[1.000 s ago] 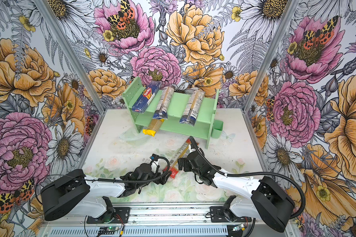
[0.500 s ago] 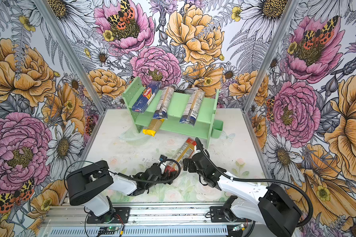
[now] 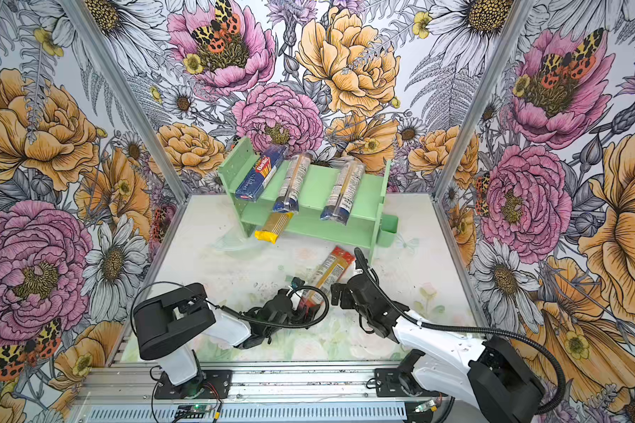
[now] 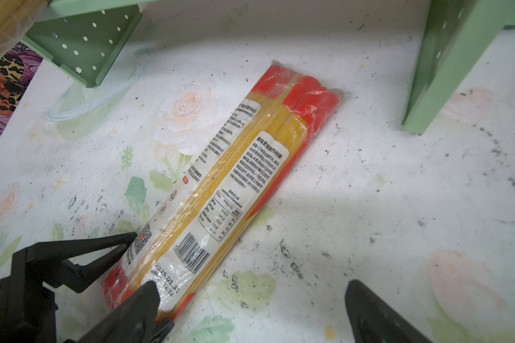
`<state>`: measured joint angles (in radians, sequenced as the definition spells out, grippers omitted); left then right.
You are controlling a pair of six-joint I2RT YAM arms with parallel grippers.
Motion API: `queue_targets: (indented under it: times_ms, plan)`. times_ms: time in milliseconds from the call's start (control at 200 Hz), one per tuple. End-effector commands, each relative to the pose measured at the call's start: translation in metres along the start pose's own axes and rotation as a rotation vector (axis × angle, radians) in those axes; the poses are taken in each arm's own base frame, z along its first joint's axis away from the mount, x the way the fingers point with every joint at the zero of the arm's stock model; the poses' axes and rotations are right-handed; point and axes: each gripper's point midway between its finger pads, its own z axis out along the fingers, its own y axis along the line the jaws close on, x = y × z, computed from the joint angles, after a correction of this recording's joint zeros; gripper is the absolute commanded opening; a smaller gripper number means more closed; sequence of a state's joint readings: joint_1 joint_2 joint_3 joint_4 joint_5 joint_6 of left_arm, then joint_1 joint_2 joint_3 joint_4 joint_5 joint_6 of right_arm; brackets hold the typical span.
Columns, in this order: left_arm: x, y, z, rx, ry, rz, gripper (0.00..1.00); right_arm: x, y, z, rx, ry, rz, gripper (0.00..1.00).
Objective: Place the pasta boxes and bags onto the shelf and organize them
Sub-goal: 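Grasp the red-topped bag's near end with the left gripper while the right gripper holds it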
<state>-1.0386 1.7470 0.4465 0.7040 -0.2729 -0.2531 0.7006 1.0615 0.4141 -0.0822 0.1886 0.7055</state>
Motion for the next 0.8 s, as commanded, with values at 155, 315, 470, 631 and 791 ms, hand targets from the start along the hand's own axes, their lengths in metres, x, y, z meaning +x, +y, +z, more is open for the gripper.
queue_targets:
  times_ms: [155,315,470,631,791]
  plan:
    - [0.017,-0.003,0.009,0.0,0.058,0.05,0.99,-0.003,-0.006,-0.003,0.018,-0.019,-0.007,0.99]
    - [0.023,-0.004,0.013,-0.006,0.076,0.063,0.99,-0.003,-0.006,-0.003,0.02,-0.018,-0.007,0.99]
    - [0.034,0.0,0.016,-0.028,0.114,0.081,0.94,-0.003,-0.007,-0.003,0.022,-0.018,-0.007,1.0]
    - [0.037,0.0,0.015,-0.032,0.127,0.088,0.81,-0.004,-0.008,-0.004,0.023,-0.022,-0.008,0.99]
    - [0.038,0.001,0.015,-0.034,0.13,0.082,0.7,-0.004,-0.008,-0.005,0.024,-0.026,-0.009,0.99]
